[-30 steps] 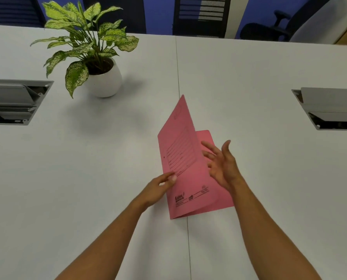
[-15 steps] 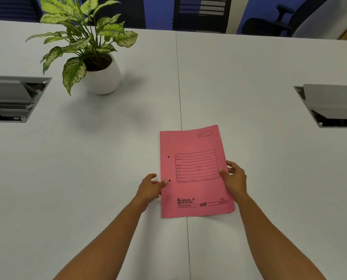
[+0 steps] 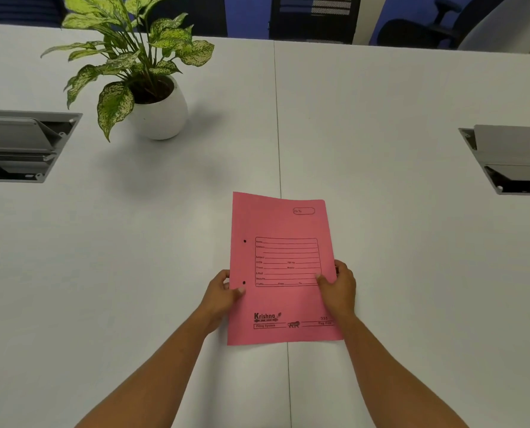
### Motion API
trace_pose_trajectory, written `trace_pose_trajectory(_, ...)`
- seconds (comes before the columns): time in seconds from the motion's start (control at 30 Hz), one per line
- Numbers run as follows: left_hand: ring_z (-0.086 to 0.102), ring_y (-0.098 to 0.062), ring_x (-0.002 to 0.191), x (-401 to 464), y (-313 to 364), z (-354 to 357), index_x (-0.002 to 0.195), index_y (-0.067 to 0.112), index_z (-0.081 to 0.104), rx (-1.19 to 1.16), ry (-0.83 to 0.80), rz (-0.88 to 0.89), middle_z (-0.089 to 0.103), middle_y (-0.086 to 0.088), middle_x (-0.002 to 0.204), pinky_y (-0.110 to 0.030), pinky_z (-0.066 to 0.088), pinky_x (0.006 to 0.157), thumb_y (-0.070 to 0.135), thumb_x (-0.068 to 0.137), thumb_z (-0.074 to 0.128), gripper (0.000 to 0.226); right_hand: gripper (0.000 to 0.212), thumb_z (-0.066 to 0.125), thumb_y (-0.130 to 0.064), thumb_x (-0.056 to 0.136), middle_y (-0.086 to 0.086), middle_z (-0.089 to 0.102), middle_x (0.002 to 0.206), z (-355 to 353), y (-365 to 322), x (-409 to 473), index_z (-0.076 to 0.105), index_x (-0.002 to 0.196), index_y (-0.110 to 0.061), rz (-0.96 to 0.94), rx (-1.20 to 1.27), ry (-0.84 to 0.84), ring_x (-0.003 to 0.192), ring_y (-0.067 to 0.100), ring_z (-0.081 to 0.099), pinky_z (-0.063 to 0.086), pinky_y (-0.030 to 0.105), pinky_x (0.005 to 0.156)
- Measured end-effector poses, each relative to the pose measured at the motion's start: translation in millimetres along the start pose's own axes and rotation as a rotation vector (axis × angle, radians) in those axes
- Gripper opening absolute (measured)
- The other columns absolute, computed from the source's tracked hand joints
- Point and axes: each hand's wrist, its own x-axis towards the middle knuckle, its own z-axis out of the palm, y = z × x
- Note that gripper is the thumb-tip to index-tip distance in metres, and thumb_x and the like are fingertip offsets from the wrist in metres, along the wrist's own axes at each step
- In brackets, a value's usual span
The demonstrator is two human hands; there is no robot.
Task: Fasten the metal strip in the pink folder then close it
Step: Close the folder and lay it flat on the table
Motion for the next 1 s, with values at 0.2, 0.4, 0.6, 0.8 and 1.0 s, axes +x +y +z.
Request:
trace_pose_trajectory(0.2,0.069,-0.033,0.097,7,7,-17,0.111,0.016,0.055,-0.053,0.011,0.025,0.071,-0.014,0.109,-0.048,0.055,0.087,0.004,0.090,0.059,0.024,0.052,0.066,-0.015,0.087,0.003,0.060,0.112,2,-24,2,0.037,0.130,-0.019,0.072,0.230,-0.169,0.095,0.023,0.062,0.051,0.032,0.079)
trace_pose_trajectory(0.4,0.068,-0.029,0.095,27,31,-37,0.120,0.013,0.051,-0.022,0.114,0.061,0.068,-0.012,0.110,-0.044,0.056,0.081,0.004,0.092,0.055,0.030,0.061,0.067,-0.008,0.086,0.002,0.059,0.114,17,-57,18,0.035,0.136,-0.019,-0.027,0.229,-0.227,0.098,0.020,0.061,0.051,0.031,0.082)
trace_pose_trajectory(0.6,0.066,-0.031,0.100,57,67,-57,0.129,0.014,0.050,0.093,0.234,0.110,0.066,-0.013,0.117,-0.049,0.054,0.090,0.004,0.090,0.054,0.040,0.070,0.069,-0.009,0.084,0.010,0.062,0.126,49,-94,50,0.029,0.139,-0.026,-0.127,0.139,-0.204,0.108,0.027,0.063,0.051,0.043,0.095)
trace_pose_trajectory(0.8,0.065,-0.032,0.098,96,103,-78,0.132,0.017,0.051,0.234,0.296,0.138,0.067,-0.014,0.111,-0.046,0.053,0.091,0.008,0.086,0.063,0.048,0.070,0.072,-0.011,0.082,0.013,0.058,0.131,82,-121,95,0.034,0.139,-0.019,-0.151,0.044,-0.183,0.118,0.032,0.056,0.046,0.048,0.101)
trace_pose_trajectory(1.0,0.066,-0.033,0.099,139,127,-92,0.131,0.014,0.052,0.343,0.373,0.182,0.069,-0.015,0.113,-0.049,0.053,0.093,0.010,0.084,0.066,0.049,0.063,0.068,-0.013,0.086,0.013,0.052,0.136,112,-149,131,0.037,0.141,-0.014,-0.183,-0.093,-0.174,0.125,0.031,0.048,0.039,0.042,0.105)
